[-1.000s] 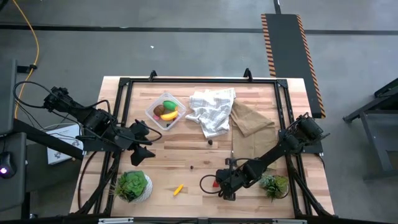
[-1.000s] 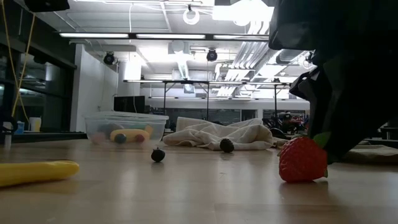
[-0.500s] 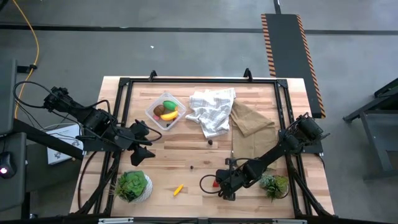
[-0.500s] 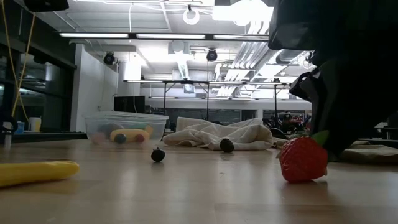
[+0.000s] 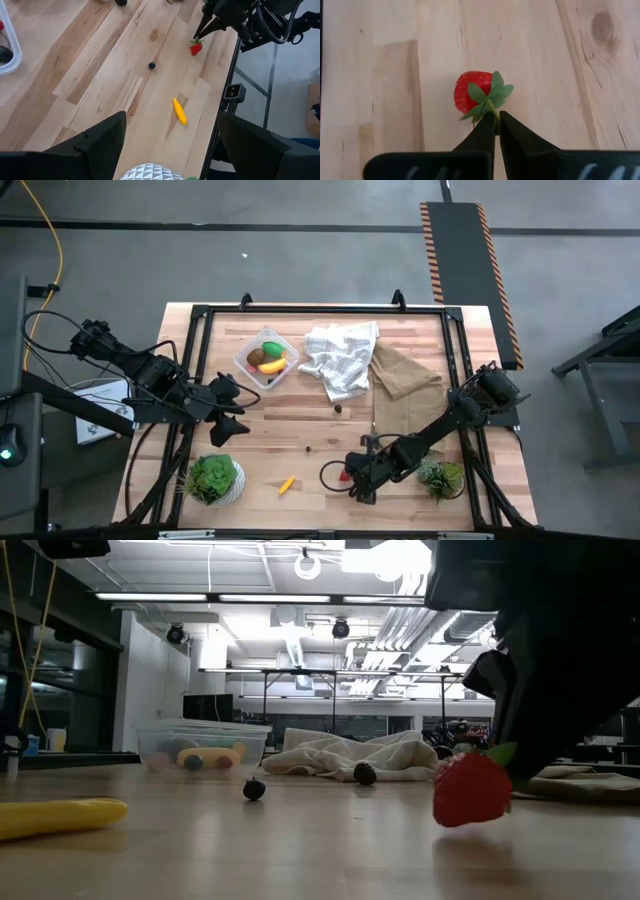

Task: Pick and placing Produce into tupperware
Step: Put the red strawberry into the transparent bin

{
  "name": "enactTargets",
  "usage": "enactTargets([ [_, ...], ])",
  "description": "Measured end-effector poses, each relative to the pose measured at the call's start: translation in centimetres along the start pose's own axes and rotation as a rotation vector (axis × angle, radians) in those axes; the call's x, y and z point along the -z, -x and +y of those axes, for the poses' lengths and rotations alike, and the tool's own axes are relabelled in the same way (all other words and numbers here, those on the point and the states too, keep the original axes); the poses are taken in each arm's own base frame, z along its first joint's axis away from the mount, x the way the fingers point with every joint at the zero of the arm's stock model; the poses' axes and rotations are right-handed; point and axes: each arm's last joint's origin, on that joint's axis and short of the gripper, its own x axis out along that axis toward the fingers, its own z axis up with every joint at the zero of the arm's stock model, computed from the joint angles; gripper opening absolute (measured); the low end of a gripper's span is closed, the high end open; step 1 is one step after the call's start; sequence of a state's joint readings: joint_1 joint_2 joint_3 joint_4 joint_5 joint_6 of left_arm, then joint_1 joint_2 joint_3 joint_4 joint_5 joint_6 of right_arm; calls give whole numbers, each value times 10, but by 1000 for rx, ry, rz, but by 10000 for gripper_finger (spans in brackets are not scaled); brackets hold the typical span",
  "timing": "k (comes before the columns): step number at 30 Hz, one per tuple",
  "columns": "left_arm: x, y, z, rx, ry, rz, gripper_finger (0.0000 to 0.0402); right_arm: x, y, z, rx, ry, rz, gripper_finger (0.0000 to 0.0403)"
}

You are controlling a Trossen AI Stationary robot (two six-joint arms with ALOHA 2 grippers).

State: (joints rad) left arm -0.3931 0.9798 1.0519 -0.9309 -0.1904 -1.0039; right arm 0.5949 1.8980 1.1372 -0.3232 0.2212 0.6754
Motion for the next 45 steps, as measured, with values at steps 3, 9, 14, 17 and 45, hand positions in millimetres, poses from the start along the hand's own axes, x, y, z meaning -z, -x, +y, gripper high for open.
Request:
enactTargets([
  [3, 0, 0, 0, 8, 1, 12, 303, -3, 1, 1, 1, -1, -13, 1],
  [9, 1, 0, -1, 25, 0, 37, 303, -13, 3, -1, 3, -21, -34, 1],
  [14, 1, 0, -2, 36, 2, 34, 303, -29, 6, -4, 21, -51, -85, 0],
  [17, 0, 0, -2, 39, 3, 33, 303, -46, 11, -6, 27, -56, -132, 0],
  [45, -2, 0, -1, -1, -85, -37, 303, -181, 83, -59, 111, -52, -431, 0],
])
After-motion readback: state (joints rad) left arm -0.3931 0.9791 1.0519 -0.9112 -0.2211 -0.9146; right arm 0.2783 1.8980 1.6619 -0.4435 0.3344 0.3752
